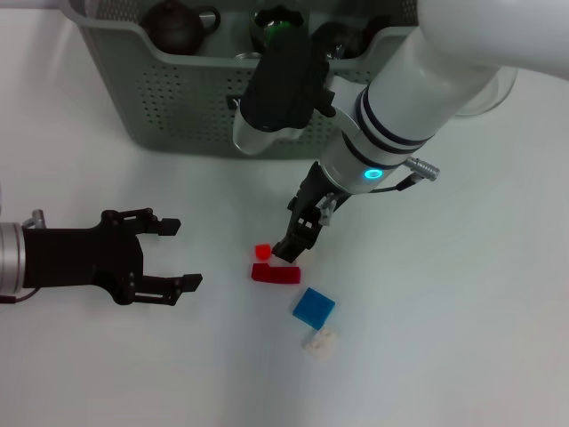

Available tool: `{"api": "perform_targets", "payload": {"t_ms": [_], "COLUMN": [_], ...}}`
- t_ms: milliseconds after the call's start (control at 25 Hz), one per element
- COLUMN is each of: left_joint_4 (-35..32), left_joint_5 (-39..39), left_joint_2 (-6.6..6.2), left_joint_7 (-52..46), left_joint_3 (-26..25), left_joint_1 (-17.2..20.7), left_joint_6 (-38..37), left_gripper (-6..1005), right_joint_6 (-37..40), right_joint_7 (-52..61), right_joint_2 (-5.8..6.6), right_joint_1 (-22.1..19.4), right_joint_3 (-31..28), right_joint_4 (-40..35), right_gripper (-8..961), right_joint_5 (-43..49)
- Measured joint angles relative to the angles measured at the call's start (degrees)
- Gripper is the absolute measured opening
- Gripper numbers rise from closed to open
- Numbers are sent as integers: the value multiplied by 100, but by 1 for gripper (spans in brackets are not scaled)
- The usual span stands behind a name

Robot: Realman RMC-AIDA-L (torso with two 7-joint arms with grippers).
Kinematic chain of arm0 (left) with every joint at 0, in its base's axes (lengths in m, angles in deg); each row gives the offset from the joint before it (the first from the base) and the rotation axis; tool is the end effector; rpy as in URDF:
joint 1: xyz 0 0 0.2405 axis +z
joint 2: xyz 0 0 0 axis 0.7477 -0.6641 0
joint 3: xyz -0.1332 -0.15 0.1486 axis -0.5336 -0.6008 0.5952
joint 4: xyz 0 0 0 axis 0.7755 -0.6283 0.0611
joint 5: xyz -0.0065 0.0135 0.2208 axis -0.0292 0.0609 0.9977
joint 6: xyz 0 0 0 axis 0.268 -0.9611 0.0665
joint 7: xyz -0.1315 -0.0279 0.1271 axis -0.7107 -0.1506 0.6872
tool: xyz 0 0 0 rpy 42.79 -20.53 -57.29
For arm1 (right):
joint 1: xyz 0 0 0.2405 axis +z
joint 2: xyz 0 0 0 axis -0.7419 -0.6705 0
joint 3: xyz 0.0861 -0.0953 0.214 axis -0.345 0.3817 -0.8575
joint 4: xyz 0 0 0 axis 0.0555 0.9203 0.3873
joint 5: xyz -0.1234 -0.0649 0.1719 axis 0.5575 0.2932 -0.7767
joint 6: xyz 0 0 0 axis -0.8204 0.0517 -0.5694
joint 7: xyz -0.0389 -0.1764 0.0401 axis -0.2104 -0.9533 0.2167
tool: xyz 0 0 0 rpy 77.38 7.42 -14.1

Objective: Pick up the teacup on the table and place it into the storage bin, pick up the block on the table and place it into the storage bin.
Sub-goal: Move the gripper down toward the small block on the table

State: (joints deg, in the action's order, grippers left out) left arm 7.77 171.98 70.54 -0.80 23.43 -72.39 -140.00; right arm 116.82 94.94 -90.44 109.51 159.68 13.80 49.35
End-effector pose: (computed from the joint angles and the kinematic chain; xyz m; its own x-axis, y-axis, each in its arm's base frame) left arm -0.3108 0.2926 -0.0369 0.9096 0.3065 0.2805 0.3711 -0.9030 -0.2166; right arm 0.1177 0.3702 -0.1878 0.8786 -0.2810 0.3863 -0.2202 -0.9559 -0.1945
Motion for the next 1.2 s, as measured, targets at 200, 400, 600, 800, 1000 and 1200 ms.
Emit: {"api": "perform_targets", "payload": {"t_ms": [200, 400, 600, 800, 1000, 1200], "left_joint_4": [28, 69, 70, 70, 70, 70], "left_joint_5": [2, 2, 2, 2, 2, 0], "left_joint_2": [0, -6, -9, -9, -9, -9], "left_joint_7": [12, 25, 15, 11, 5, 5], "left_joint_3": [8, 7, 7, 7, 7, 7], "left_joint_1": [0, 0, 0, 0, 0, 0], "left_joint_6": [0, -1, -1, 0, -1, -1], "left_gripper": [874, 874, 874, 873, 874, 874], "right_joint_6": [-6, -7, 27, 44, 63, 89], "right_joint_7": [-31, -20, 16, 29, 40, 88], "right_joint_2": [-9, -16, -10, -1, 2, 2], "right_joint_1": [0, -5, -14, -18, -18, -24], "right_joint_3": [39, 140, 150, 149, 147, 147], "right_joint_4": [20, 21, -3, 0, 14, -4], "right_gripper": [733, 735, 734, 710, 685, 661], "right_joint_5": [0, 0, 1, 1, 1, 2]}}
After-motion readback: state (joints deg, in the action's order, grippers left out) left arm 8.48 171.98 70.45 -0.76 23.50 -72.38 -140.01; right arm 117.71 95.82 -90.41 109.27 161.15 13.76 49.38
